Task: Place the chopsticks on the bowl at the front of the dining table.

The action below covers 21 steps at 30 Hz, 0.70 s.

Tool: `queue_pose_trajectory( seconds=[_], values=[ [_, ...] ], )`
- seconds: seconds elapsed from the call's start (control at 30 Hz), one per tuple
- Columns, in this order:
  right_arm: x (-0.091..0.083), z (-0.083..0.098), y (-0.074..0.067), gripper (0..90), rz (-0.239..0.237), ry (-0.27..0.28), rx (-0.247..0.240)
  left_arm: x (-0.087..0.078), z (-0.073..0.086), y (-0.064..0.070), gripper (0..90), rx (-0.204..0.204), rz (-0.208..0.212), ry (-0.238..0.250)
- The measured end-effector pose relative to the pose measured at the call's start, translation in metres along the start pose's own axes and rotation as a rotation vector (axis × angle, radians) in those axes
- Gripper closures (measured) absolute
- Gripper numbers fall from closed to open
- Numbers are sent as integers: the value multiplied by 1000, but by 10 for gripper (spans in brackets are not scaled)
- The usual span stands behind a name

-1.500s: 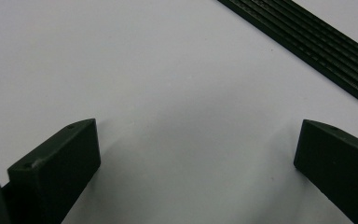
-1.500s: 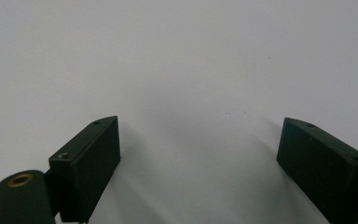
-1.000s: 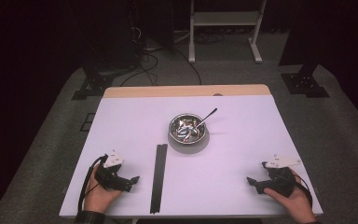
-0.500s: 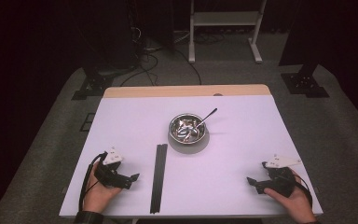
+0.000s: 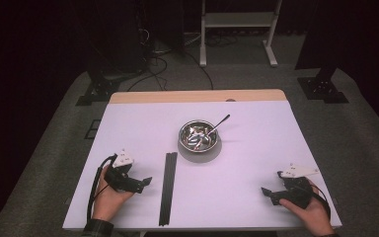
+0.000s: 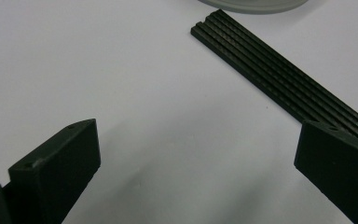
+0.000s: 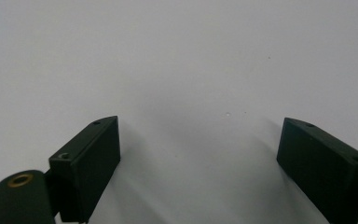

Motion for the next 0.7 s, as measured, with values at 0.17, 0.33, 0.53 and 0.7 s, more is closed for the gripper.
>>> queue_pose_trajectory(
  seconds=[0.17,0.33,0.53,0.7],
  values=[
    [0,0,0,114,0,0,0,3,-5,1,0,4,15,6],
    [0,0,0,115,0,1,0,5,-12,1,0,19,12,0],
    [0,0,0,114,0,1,0,11,-20,1,0,9,36,-2],
    [0,0,0,114,0,0,0,14,-27,1,0,17,37,0]
  ],
)
Point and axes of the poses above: each handheld gripper's, and its own axes: x roughly forward along the jaws, z roughly out of its underside, y roughly to its right, the point moved 10 cm from there along x, roughly forward along the jaws, and after that the axes turned 10 degrees about -y, right-handed, at the moved point
